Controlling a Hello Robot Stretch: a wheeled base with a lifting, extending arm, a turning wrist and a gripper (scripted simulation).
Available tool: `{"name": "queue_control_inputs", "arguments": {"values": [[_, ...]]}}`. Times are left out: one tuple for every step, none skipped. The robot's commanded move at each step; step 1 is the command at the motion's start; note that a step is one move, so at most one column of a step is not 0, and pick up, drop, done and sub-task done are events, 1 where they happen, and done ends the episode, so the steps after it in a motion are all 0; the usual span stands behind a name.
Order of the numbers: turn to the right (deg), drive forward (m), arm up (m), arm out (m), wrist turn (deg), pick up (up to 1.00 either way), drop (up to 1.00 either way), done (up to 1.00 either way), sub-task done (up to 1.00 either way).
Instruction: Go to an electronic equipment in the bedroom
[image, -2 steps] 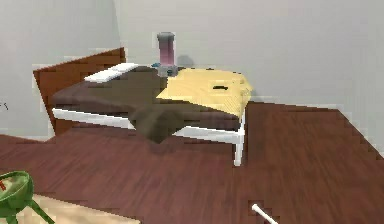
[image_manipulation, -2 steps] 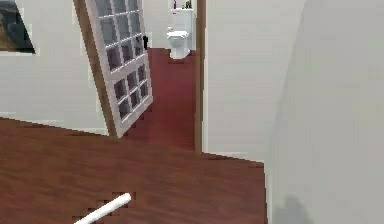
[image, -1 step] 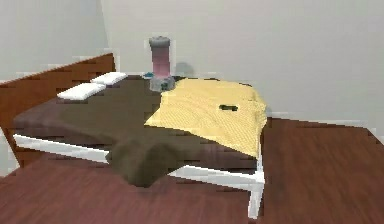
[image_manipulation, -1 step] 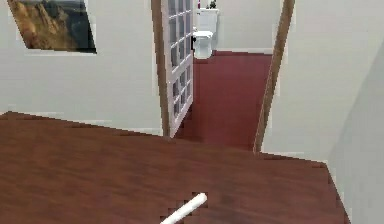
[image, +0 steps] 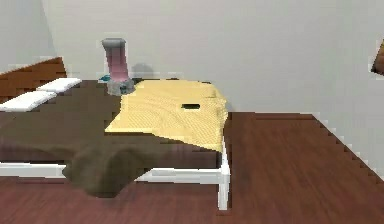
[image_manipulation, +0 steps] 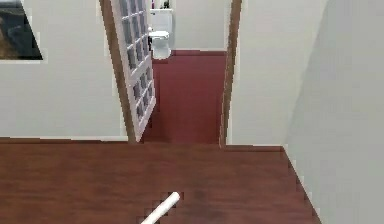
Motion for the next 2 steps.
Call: {"name": "queue_control_inputs", "arguments": {"values": [[0.0, 0.3, 0.0, 0.0, 0.0, 0.0, 0.0, 0.0, 0.0], [-45.0, 0.0, 0.0, 0.0, 0.0, 0.0, 0.0, 0.0, 0.0]]}}
